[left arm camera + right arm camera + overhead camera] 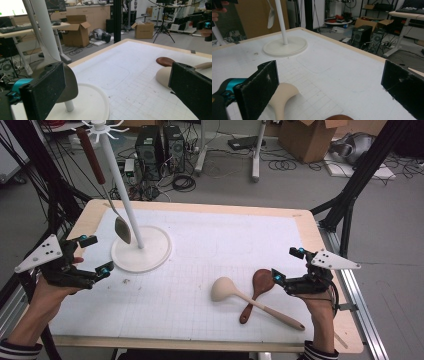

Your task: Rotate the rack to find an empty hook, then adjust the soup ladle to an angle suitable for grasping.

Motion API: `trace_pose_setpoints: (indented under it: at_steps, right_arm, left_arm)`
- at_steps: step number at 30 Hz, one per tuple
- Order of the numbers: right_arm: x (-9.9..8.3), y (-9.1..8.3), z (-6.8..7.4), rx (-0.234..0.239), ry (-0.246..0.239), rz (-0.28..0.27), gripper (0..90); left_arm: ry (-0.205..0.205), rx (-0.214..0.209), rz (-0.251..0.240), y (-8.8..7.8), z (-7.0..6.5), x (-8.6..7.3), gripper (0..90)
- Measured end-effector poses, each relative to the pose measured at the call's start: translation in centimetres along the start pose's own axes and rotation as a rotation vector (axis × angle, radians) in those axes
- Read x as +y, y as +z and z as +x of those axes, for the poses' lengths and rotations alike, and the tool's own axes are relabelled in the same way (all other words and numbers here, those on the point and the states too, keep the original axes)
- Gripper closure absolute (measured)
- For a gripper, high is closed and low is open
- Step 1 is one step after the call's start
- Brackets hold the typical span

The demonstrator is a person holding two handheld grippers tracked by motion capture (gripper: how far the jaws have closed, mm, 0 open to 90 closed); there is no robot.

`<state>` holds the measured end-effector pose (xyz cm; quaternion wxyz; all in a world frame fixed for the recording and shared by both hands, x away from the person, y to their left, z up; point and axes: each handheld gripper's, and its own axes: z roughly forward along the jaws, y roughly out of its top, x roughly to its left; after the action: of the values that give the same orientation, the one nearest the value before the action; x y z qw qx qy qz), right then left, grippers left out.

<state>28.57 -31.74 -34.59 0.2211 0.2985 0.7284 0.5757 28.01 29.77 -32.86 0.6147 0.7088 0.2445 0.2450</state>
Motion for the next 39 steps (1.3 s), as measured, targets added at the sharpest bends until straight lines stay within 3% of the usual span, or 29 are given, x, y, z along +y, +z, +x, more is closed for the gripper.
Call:
trace_pose_setpoints:
  at_steps: [18,28,31,39]
  right_arm:
    - [-0.03,0.25,0.02,0.005,-0.008,0.01,0.2]
    - [-0.04,-0.04,0.12,0.001,0.008,0.009,0.3]
    - [0.1,-0.13,0.21,0.001,-0.011,0.017,0.3]
    - [0.39,-0.07,0.17,0.023,-0.007,0.026,0.2]
  left_arm:
    - [0.002,0.0,0.002,0.35,0.02,-0.11,1.7]
    - [0.006,-0.02,0.013,0.88,-0.05,-0.03,1.7]
    - [0.004,-0.019,0.01,0.84,-0.04,-0.07,1.7]
    - [-0.017,-0.036,-0.01,0.46,-0.15,-0.19,1.7]
